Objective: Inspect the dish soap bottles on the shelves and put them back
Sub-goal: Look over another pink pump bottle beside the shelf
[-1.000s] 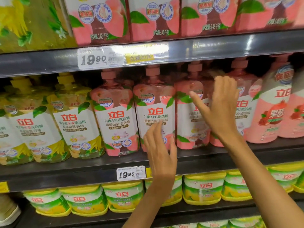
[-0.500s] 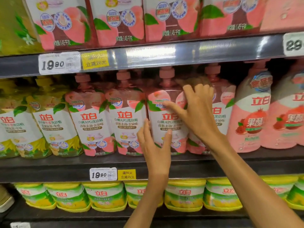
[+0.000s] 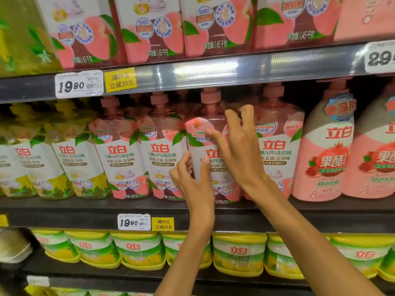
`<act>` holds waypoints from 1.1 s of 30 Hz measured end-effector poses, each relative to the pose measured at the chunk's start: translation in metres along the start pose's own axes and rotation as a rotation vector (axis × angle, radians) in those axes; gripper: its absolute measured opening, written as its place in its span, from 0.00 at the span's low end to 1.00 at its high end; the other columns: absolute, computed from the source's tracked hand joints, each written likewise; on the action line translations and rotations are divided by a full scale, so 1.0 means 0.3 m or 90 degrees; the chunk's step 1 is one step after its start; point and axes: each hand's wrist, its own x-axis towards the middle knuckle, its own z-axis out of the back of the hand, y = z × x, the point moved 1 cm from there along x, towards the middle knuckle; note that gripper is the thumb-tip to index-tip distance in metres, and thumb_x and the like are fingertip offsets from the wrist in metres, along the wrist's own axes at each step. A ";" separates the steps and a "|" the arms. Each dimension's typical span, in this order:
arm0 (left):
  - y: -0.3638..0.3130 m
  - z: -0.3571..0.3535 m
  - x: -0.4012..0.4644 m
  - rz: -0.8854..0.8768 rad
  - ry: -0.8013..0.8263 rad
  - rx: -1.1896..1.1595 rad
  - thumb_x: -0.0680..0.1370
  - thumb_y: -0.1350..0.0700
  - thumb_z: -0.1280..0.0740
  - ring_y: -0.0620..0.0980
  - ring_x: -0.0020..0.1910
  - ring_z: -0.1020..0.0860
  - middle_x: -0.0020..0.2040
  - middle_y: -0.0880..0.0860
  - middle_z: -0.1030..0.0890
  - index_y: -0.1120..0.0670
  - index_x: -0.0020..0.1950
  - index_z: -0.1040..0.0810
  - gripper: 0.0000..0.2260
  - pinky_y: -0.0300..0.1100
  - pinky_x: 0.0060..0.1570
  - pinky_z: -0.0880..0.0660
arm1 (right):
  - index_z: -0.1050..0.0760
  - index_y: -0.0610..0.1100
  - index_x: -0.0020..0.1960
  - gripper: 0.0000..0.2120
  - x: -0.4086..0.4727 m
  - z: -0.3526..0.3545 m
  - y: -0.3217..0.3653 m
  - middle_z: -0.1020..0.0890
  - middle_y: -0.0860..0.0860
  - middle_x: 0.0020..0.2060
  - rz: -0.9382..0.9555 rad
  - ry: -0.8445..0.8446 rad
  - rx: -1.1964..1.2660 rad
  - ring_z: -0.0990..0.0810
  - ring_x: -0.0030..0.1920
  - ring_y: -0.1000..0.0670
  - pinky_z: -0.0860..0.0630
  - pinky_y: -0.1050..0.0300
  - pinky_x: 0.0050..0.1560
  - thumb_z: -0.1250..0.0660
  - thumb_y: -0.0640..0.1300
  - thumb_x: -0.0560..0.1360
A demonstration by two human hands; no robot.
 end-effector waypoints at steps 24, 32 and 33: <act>0.129 0.152 -0.047 0.027 0.239 0.033 0.71 0.42 0.37 0.49 0.68 0.30 0.70 0.50 0.33 0.44 0.74 0.36 0.31 0.49 0.65 0.29 | 0.44 0.48 0.77 0.41 -0.102 0.036 -0.008 0.44 0.48 0.77 -0.161 0.021 0.228 0.50 0.69 0.73 0.50 0.83 0.63 0.32 0.60 0.70; 0.134 0.171 -0.014 0.036 0.264 0.085 0.76 0.47 0.36 0.47 0.62 0.28 0.63 0.51 0.31 0.55 0.70 0.31 0.24 0.29 0.56 0.28 | 0.44 0.45 0.75 0.34 -0.102 0.032 0.007 0.40 0.56 0.70 -0.156 0.044 0.243 0.41 0.69 0.62 0.44 0.79 0.64 0.33 0.52 0.76; 0.134 0.173 -0.025 0.051 0.255 0.056 0.75 0.46 0.35 0.48 0.62 0.27 0.63 0.51 0.31 0.54 0.70 0.31 0.25 0.32 0.57 0.27 | 0.43 0.46 0.75 0.34 -0.101 0.038 0.011 0.39 0.57 0.70 -0.169 0.042 0.254 0.40 0.69 0.62 0.42 0.77 0.66 0.33 0.55 0.75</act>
